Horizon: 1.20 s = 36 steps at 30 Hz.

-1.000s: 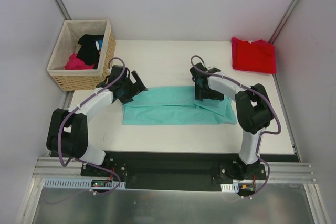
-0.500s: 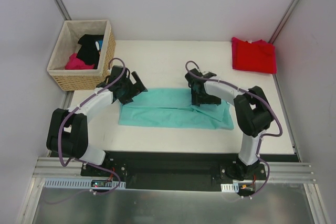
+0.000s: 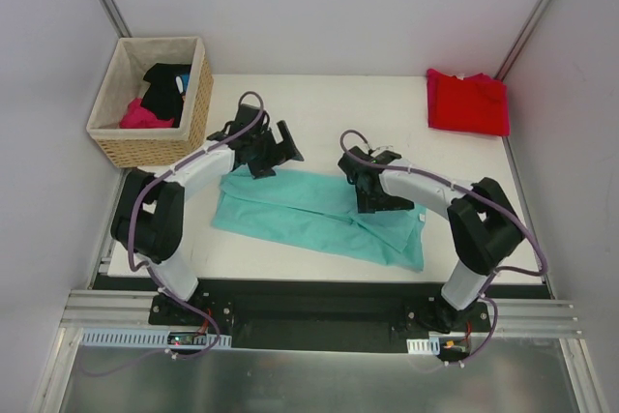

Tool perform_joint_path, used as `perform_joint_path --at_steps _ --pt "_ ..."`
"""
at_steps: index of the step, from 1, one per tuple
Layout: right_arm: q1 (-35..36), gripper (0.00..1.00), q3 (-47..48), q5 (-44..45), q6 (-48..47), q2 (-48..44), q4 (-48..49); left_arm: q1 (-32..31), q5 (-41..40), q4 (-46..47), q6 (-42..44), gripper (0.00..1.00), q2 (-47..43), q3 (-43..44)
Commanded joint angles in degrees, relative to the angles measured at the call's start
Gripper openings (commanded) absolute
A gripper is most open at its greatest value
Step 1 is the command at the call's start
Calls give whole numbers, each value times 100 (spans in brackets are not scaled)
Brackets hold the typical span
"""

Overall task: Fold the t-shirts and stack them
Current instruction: Fold the other side of the tshirt into a rectangle

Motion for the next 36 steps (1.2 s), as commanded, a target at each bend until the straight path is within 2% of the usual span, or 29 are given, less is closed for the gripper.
perform_joint_path --at_steps 1,4,6,9,13,16,20,24,29,36 --pt "-72 97 218 420 103 -589 -432 -335 1170 539 149 99 271 752" --pt "-116 97 140 490 129 -1151 -581 -536 2075 875 132 99 797 1393" --pt "-116 97 78 534 103 -1694 -634 -651 2351 946 88 99 1219 1868" --pt "-142 97 121 587 24 -2092 -871 -906 2659 1349 -96 99 1580 2037" --pt "-151 97 69 657 15 -2356 -1047 -1135 3142 2552 -999 99 1800 1589" --pt "-177 97 -71 631 32 -2427 -1047 -1319 3336 3633 -1597 99 1836 948" --pt "-213 97 -186 587 6 -2401 -960 -1469 3573 4688 -2100 99 1984 289" --pt "-221 97 -265 491 15 -2401 -881 -1566 3793 5856 -2540 99 2284 77" --pt "-221 97 -318 447 33 -2453 -889 -1566 3863 6193 -2567 99 2565 181" --pt "-213 97 -441 315 41 -2471 -819 -1504 3890 5860 -2356 99 2820 603"
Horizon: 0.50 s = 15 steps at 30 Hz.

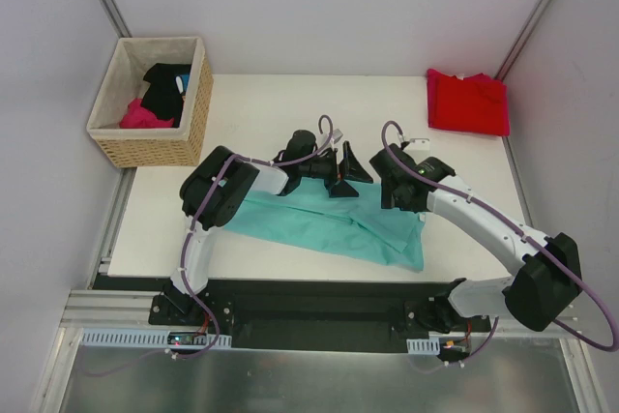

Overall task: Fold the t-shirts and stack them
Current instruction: Fold the other side of the tshirt into a rectangle

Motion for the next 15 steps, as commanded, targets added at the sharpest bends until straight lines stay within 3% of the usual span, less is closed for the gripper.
perform_joint_path --at_steps 1,9,15 --pt "-12 97 -89 -118 26 -113 -32 56 159 170 223 99 123 392" --pt "15 97 -177 -215 8 -25 82 417 -262 -637 829 99 150 199" --pt "76 97 -159 -250 -18 177 240 557 -377 -692 909 99 378 76"
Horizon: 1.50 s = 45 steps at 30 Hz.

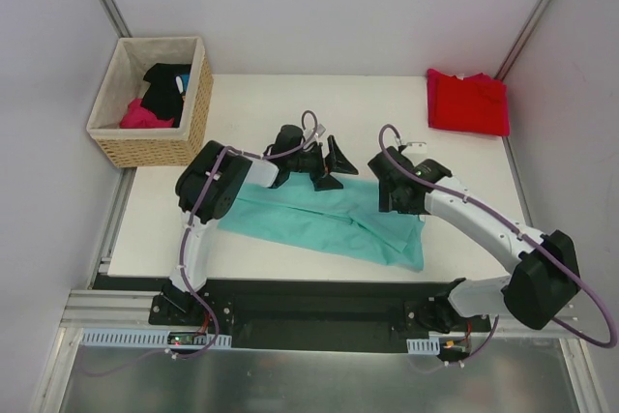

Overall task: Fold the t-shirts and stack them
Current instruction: Fold the other side of the tshirt into a rectangle

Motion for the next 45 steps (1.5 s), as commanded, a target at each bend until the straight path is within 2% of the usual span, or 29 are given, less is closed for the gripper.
perform_joint_path --at_steps 1,12,20,28,40,45 --pt "57 97 29 -71 -53 179 166 59 -163 -62 280 99 260 -112" --pt "83 96 -182 -475 -167 1339 1281 68 -216 122 263 99 340 -314" --pt "92 97 -86 -572 -264 2007 1704 68 -154 237 227 99 234 -438" --pt "302 97 -59 -555 -185 1797 1459 86 -198 228 236 99 225 -482" --pt "1049 97 -59 -361 281 1191 817 77 -198 228 201 99 129 -464" --pt "1076 97 37 -142 255 1216 825 77 -198 237 210 99 102 -508"
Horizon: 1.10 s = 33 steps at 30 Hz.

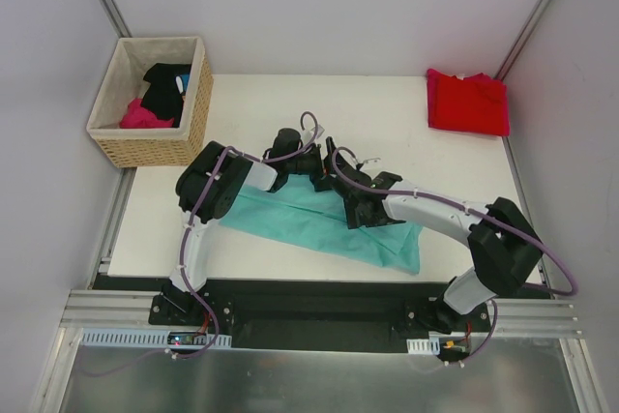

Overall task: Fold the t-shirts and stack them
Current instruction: Fold the other side of the tshirt into a rectangle

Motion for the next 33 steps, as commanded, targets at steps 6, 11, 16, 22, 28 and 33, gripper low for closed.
perform_joint_path --at_steps 6,11,16,22,28,33 --pt "16 97 467 264 84 22 -182 24 -213 -425 258 99 -77 -331" --pt "-54 96 564 204 -294 215 370 25 -205 -434 293 99 -156 -410" --pt "-186 99 652 -130 -347 636 661 33 -205 -566 390 99 -297 -481" --pt "-212 60 643 -315 -373 883 829 42 -213 -707 452 99 -332 -472" --pt "-221 21 652 -368 -356 919 812 42 -213 -742 434 99 -236 -376" --pt "-221 12 617 -341 -338 901 803 42 -231 -733 425 99 -227 -332"
